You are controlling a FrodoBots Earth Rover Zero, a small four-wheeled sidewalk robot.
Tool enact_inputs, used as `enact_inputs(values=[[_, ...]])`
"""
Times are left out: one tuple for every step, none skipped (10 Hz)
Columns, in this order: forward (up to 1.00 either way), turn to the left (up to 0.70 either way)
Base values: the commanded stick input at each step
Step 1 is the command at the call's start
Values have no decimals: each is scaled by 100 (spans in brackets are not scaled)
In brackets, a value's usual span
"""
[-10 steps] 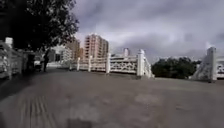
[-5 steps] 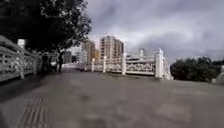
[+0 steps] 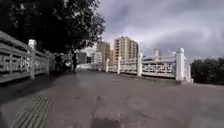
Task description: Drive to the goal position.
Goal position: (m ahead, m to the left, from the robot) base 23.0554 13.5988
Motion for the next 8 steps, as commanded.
enact_inputs(values=[[70, 0], [70, 0], [70, 0], [70, 0], [70, 0], [70, 0], [70, 0], [70, 0]])
